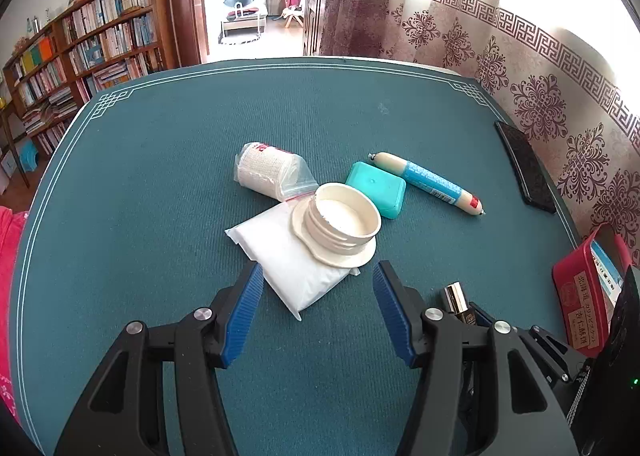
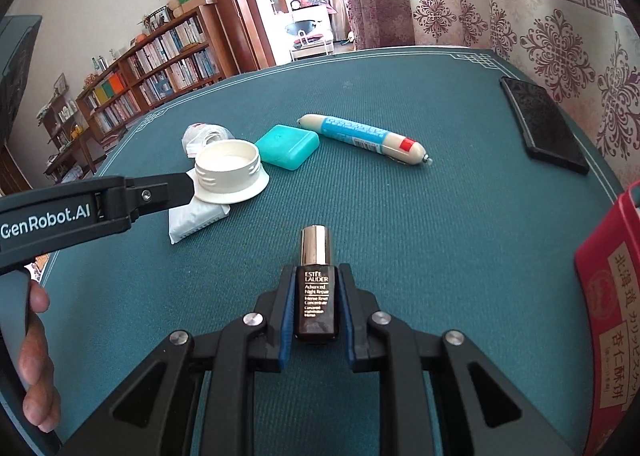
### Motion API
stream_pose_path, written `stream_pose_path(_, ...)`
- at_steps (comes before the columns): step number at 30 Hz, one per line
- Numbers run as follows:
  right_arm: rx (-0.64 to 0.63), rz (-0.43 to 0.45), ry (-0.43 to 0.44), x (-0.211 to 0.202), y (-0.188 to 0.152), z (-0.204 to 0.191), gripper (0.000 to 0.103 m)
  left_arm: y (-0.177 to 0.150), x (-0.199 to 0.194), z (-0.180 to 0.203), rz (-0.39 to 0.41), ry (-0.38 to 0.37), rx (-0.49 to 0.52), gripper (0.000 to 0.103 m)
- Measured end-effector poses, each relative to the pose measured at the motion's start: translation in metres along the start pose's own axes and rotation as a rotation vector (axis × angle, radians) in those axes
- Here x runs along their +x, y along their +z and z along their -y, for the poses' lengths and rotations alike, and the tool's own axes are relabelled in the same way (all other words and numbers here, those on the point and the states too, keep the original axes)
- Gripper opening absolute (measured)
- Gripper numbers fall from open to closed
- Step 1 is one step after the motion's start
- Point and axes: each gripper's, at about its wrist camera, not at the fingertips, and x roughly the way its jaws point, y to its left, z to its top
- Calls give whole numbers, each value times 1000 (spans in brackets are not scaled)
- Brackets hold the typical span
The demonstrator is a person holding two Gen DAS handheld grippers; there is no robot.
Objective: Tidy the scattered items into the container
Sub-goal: 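Grasp the brown serum bottle with the right tool while the left tool approaches the white cup lid, then grasp the white cup lid with the left tool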
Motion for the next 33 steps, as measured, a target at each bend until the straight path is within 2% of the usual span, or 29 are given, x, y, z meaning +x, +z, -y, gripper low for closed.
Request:
stream_pose_path(7,8,1,9,1,0,1,22,15,22,14,-3,-32,35,61)
stream_pose_path(15,7,1,8,1,0,2,22,24,43,28,1,79,135,62)
stream_pose_path(23,2,5,-3,1,1,1,22,24,53,21,34,89,150,68)
stream_pose_path(28,-5,9,-14,2,0,-2,22,22,53,12,68,64,140,68)
stream_pose_path(30,-6,10,-18,2,0,-3,22,22,51,8,75,55,129,64)
stream_pose_path(33,-10,12,-26,2,-1,-4,22,22,45,-2,80,-9,77,64)
